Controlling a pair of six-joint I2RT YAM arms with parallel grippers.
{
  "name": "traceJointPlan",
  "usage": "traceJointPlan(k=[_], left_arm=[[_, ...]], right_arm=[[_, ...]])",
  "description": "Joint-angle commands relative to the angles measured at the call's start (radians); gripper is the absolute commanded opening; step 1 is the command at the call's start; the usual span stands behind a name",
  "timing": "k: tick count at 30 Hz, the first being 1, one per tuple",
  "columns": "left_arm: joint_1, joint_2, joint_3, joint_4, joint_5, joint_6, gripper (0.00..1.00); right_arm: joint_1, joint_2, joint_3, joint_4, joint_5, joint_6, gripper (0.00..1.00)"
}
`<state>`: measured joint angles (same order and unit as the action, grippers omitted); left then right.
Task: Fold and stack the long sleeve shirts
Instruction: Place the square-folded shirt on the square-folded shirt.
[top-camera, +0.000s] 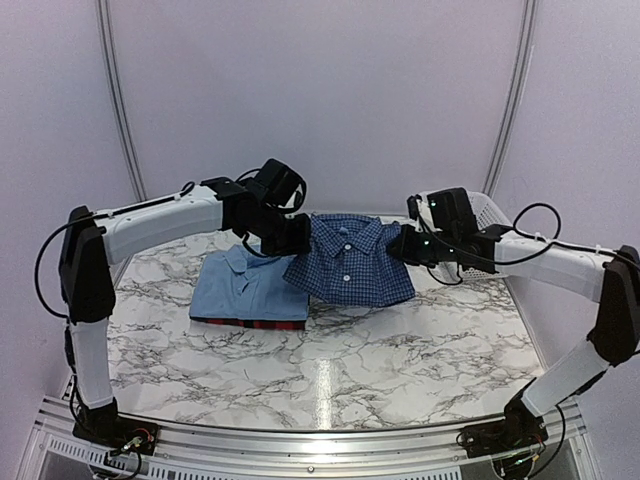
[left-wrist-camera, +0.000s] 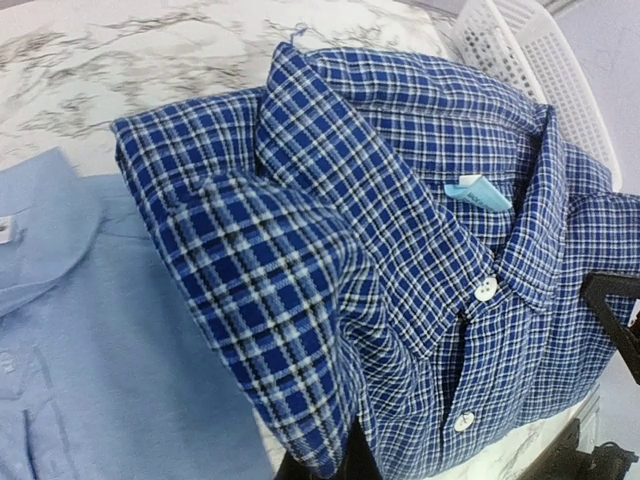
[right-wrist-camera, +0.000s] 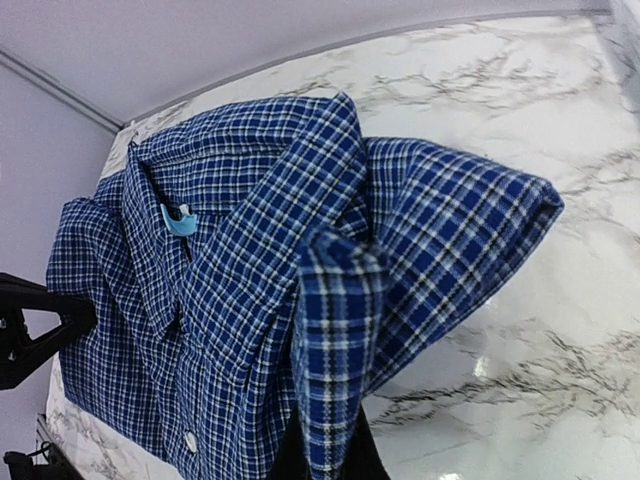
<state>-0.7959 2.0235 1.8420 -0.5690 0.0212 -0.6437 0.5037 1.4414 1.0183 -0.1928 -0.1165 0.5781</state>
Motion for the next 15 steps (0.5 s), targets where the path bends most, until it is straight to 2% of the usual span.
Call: traceJointPlan(k=[1, 9, 15], left_arm=[[0.067, -0.139, -0.128, 0.009, -0.046, 0.027, 0.0], [0.224, -0.33, -0.366, 0.007, -0.033, 0.071, 0.0], [0.348, -0.404, -0.474, -0.008, 0.005, 0.105, 0.0]], right_arm=[[0.101, 0.125, 0.161, 0.038, 0.016, 0.026, 0.0], [0.23, 0.453, 0.483, 0.055, -0.014, 0.045, 0.0], [0.289, 0.654, 0.715, 0.042, -0.046, 0.073, 0.0]])
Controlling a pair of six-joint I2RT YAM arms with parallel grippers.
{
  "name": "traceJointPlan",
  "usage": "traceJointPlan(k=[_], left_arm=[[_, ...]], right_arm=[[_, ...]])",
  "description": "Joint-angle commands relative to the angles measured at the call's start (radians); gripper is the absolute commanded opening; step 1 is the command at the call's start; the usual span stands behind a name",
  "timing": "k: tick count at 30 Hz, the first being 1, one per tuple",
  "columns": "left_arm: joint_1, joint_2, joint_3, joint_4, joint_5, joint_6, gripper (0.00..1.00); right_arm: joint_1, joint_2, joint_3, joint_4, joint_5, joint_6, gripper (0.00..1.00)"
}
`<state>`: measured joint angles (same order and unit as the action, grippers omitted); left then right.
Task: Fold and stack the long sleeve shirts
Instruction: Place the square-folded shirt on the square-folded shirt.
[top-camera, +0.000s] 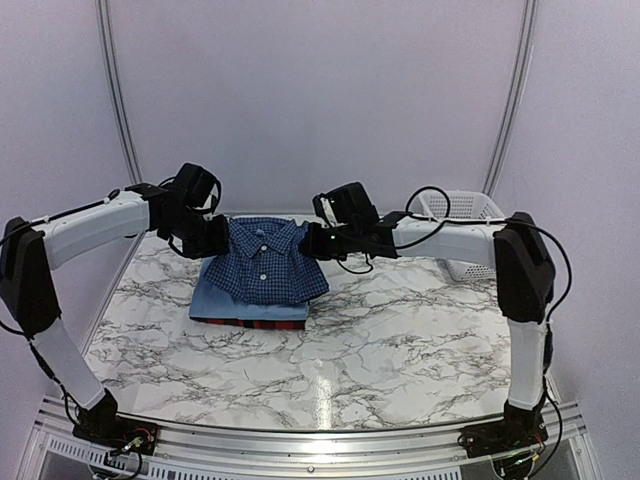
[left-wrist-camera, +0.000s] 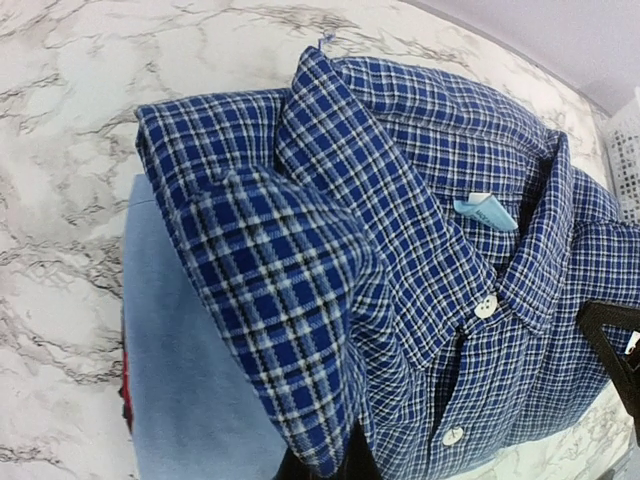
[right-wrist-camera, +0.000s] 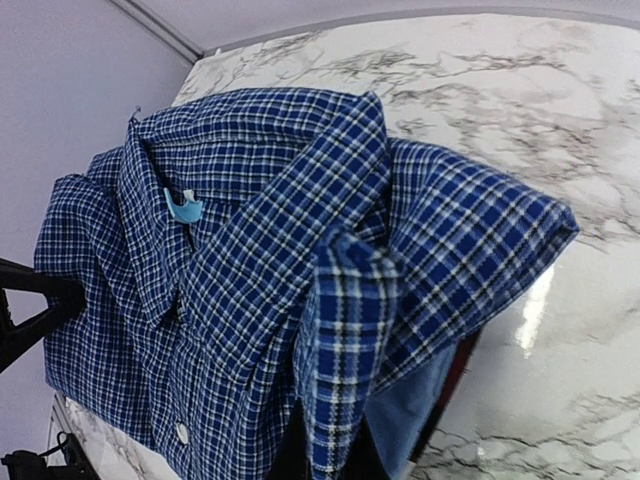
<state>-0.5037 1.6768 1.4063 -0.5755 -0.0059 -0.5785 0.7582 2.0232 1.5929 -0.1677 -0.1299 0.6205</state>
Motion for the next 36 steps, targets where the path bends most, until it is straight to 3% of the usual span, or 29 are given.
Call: traceJointPlan(k=[1, 6, 20, 36], left_arm=[[0.07, -0.067, -0.051, -0.004, 0.036, 0.044, 0.0], [0.121, -0.119, -0.106, -0.01, 0.059, 0.061, 0.0], [0.168, -0.169, -0.143, -0.057, 0.123, 0.078, 0.0], [0.184, -0.057, -0.179, -0.052, 0.075, 0.097, 0.0]], right_arm=[[0.041, 0.095, 0.165, 0.015, -0.038, 0.038, 0.0], [0.065, 0.15, 0.221, 0.01, -0.052, 0.066, 0.0], [0.104, 0.08, 0.166, 0.014, -0.049, 0.099, 0.0], [0.092, 0.061, 0.046, 0.032, -0.008, 0.099, 0.0]])
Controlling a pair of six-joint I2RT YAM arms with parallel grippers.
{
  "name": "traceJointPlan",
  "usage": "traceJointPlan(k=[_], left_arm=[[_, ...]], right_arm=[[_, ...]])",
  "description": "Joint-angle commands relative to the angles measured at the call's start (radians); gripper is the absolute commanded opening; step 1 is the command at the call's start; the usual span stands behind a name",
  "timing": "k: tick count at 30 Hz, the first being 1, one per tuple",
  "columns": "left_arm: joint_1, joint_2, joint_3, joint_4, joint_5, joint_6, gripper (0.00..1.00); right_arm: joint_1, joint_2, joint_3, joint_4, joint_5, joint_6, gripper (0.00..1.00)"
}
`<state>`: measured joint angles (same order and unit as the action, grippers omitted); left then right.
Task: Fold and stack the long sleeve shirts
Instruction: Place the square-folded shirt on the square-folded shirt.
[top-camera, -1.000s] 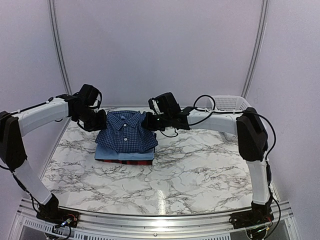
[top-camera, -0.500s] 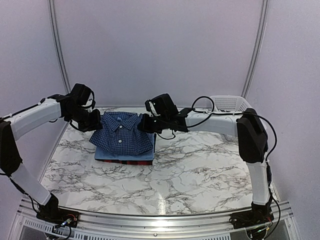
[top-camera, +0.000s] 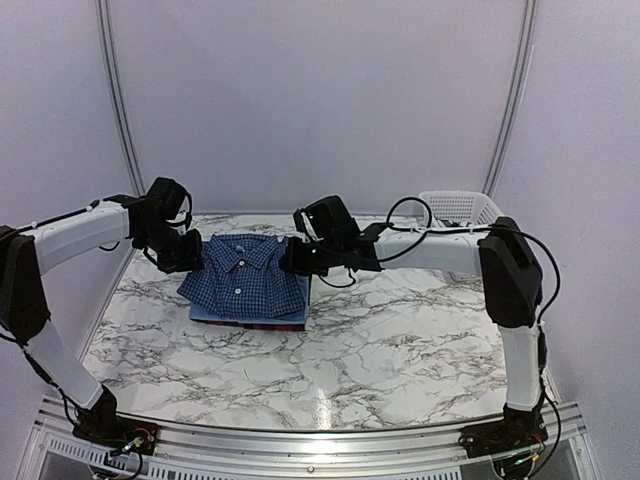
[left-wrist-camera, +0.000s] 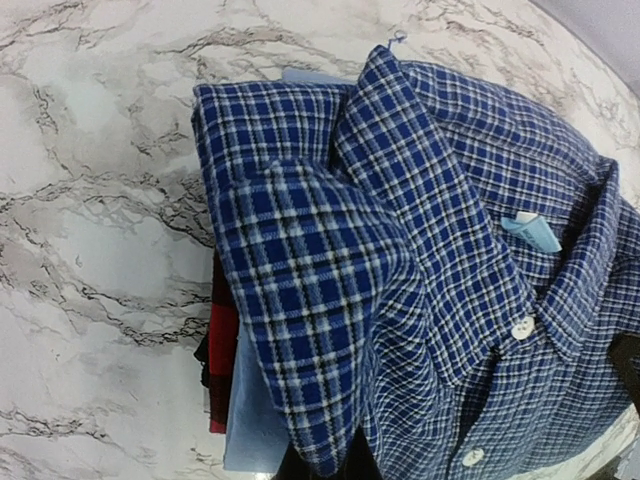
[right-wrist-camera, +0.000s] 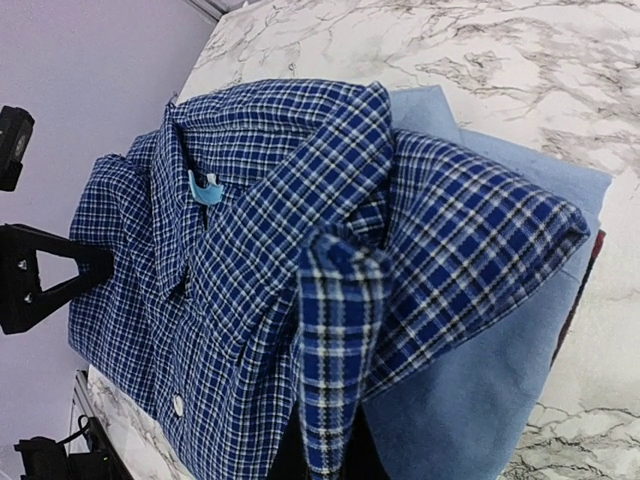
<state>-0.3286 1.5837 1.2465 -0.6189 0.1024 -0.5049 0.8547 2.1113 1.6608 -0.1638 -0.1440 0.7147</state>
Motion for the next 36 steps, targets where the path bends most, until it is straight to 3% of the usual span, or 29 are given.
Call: traceJointPlan(k=[1, 8, 13, 16, 20, 36], left_arm=[[0.012, 0.049, -0.019, -0.004, -0.037, 0.028, 0.0], [0.015, 0.104, -0.03, 0.052, -0.052, 0.036, 0.05], [0.015, 0.12, -0.032, 0.057, -0.093, 0.03, 0.18], [0.024, 0.101, -0.046, 0.057, -0.16, 0.021, 0.33], [0.049, 0.072, -0.057, 0.053, -0.218, 0.027, 0.42], [0.062, 0.043, -0.032, 0.046, -0.18, 0.041, 0.34]], right_arm=[[-0.01, -0.027, -0.031, 0.033, 0.007, 0.003, 0.0], [-0.044, -0.029, -0.095, 0.039, 0.018, -0.004, 0.01], [-0.054, -0.059, -0.135, 0.037, 0.039, -0.025, 0.14], [-0.057, -0.076, -0.15, 0.033, 0.039, -0.035, 0.25], [-0.057, -0.107, -0.175, 0.021, 0.052, -0.057, 0.36], [-0.037, -0.137, -0.339, 0.082, 0.031, -0.054, 0.37]])
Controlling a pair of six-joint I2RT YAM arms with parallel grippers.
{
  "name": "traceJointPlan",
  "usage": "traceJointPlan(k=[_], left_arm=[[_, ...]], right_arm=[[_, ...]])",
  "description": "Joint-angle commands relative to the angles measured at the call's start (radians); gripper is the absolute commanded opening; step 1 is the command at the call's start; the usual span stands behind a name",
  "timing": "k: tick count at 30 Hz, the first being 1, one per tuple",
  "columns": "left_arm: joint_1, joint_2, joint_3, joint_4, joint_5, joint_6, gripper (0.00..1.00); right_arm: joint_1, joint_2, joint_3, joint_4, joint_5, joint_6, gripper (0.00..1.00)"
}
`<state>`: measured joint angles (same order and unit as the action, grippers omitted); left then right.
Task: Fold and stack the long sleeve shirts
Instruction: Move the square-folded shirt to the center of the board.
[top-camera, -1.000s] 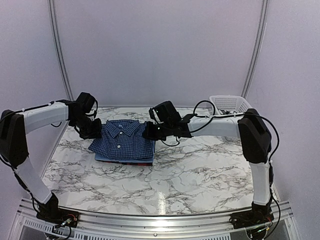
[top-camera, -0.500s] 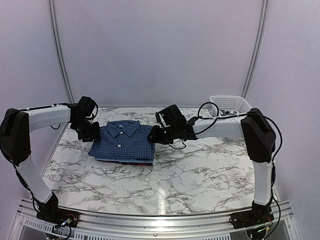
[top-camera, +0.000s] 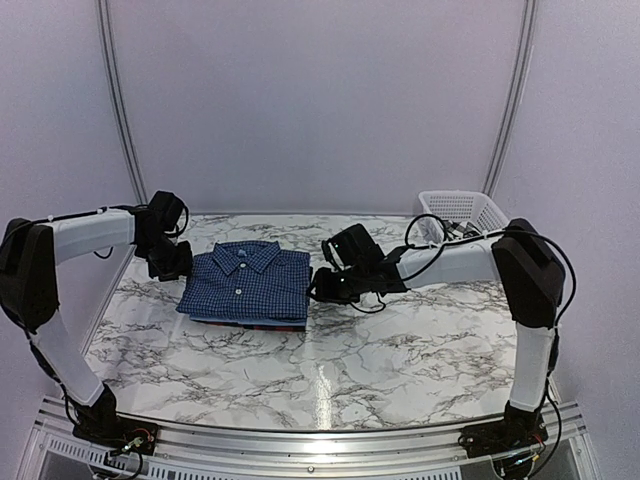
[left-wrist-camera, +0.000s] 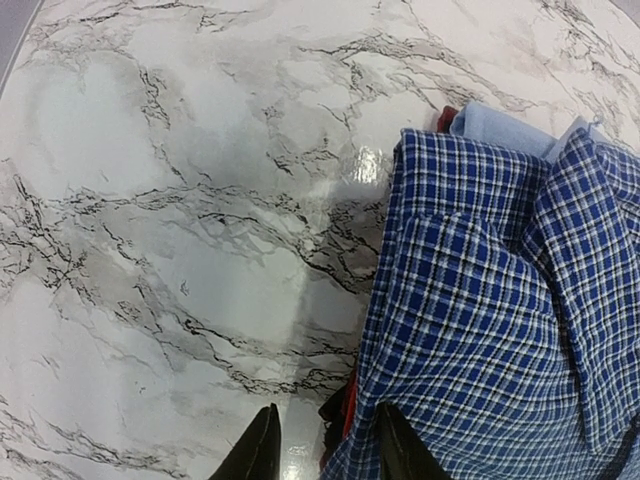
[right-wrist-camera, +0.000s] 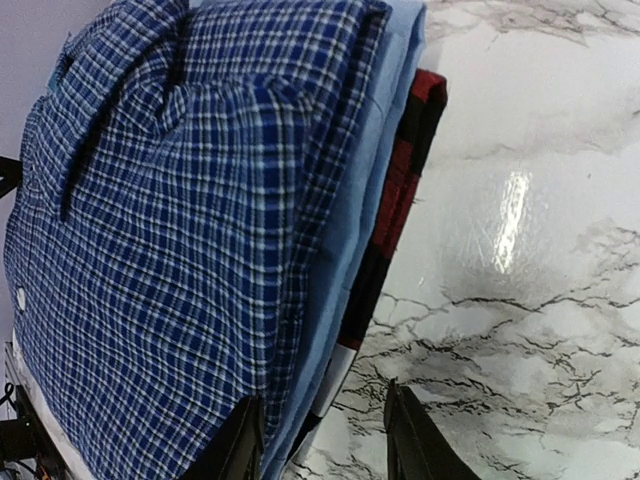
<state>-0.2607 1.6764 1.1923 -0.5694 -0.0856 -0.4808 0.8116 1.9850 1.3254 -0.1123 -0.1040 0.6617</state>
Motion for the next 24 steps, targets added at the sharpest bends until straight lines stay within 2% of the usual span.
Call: traceJointPlan(k=[1, 5, 9, 12, 14, 18, 24], left_arm=[[-0.016, -0.06, 0.028, -0.006, 0.008, 0.017, 0.34], [-0.069, -0.097, 0.057, -0.02, -0.006, 0.006, 0.34], [-0.174, -0.116, 0.096, -0.027, -0.042, -0.03, 0.35], [-0.275, -0.114, 0.124, -0.028, -0.064, -0.074, 0.38], [-0.36, -0.095, 0.145, -0.027, -0.074, -0.113, 0.4], [-0.536, -0.04, 0.168, -0.034, -0.147, -0.297, 0.42], [-0.735, 0.036, 0.17, -0.031, -0.269, -0.629, 0.56]], right_arm=[[0.005, -0.011, -0.006, 0.032, -0.012, -0.003, 0.37], [0.004, -0.057, -0.024, 0.03, -0.006, -0.013, 0.38], [-0.011, -0.15, -0.052, 0.003, 0.021, -0.043, 0.4], [-0.033, -0.229, -0.09, -0.015, 0.038, -0.067, 0.47], [-0.047, -0.287, -0.131, -0.024, 0.061, -0.08, 0.55], [-0.084, -0.4, -0.204, -0.046, 0.098, -0.093, 0.7], [-0.111, -0.538, -0.291, -0.079, 0.17, -0.11, 0.85]])
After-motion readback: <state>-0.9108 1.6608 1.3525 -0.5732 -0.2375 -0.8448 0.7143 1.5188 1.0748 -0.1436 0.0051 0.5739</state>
